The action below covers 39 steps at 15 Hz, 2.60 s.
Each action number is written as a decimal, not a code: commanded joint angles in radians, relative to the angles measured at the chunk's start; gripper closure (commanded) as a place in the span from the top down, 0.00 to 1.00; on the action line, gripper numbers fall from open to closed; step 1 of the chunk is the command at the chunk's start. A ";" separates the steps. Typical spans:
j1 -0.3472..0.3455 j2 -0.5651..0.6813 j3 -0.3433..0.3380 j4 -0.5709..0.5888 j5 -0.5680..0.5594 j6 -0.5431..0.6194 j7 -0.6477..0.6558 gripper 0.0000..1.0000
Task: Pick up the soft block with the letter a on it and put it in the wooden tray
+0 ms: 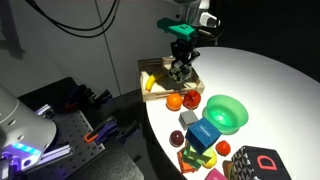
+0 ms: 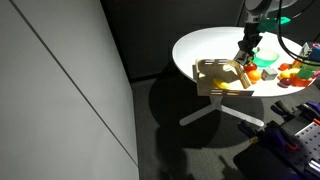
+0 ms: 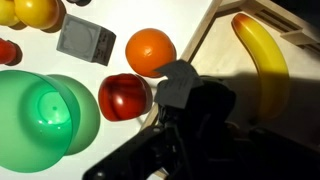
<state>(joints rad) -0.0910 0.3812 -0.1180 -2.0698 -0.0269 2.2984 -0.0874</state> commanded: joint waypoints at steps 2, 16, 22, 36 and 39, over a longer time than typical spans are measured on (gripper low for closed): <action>0.018 0.084 0.033 0.127 -0.008 -0.048 0.035 0.09; 0.080 0.215 0.067 0.289 -0.012 0.024 0.096 0.52; 0.063 0.189 0.079 0.266 0.014 0.075 0.072 1.00; 0.008 0.020 0.084 0.237 0.094 -0.150 0.036 1.00; 0.004 -0.035 0.080 0.224 0.081 -0.248 0.000 1.00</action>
<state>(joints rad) -0.0744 0.4194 -0.0397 -1.8105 0.0625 2.1302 -0.0437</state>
